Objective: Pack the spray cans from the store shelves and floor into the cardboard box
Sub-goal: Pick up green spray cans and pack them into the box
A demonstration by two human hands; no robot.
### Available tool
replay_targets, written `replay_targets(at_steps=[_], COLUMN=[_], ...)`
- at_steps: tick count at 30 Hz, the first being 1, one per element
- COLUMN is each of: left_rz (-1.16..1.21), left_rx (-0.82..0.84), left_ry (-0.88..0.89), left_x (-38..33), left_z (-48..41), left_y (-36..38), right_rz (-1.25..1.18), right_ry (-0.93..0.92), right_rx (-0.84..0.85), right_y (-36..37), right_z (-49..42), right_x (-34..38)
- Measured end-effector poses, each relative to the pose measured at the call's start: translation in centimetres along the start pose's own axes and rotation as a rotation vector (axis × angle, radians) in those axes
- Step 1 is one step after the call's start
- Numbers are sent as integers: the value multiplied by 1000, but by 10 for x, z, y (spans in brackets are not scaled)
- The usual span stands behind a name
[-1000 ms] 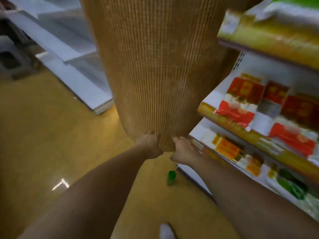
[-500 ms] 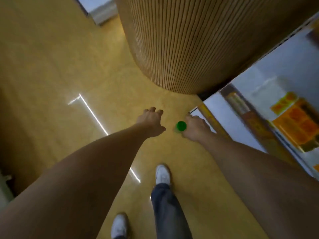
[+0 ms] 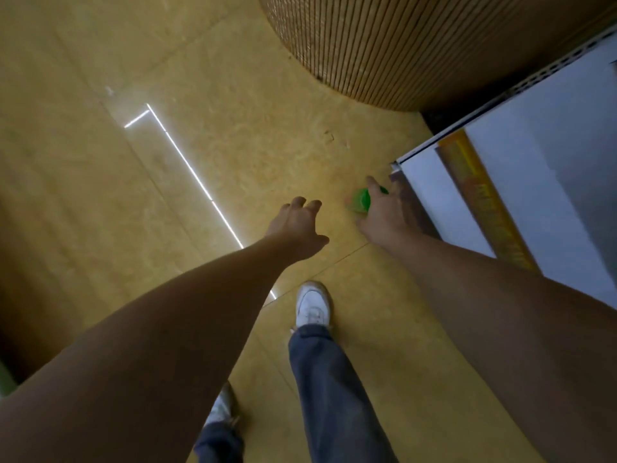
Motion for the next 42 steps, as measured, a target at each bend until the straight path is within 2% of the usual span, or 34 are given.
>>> replay_targets(at_steps=[8,16,25,30,42], left_rz=[68,45,50,-51,-347], left_rx=[22,-20,-144,-202,-325], left_ry=[-44,-48,39,96,413], left_x=[24,7,-36,-50,-128], left_z=[-12,12,85,145,348], left_y=[39,20,-70,-134,-302], right_rz=[-19,-64,-6,-75,-104], right_ry=[-38,-83,-124,-143,-112], right_rx=[-86,-102,-127,-145,-396], right_y=[27,9,-81,-149,-299], right_z=[-40,0,105,180,425], right_x=[5,2,29,49,77])
Point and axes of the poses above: each hand's wrist, its own z-axis away from the middle knuckle, its own y-axis out of the palm, x = y × z, the point moved 4 cm from there along -z, towards the middle knuckle, and after that the axes turned 5 degrees about y, right-handed, at the moved point
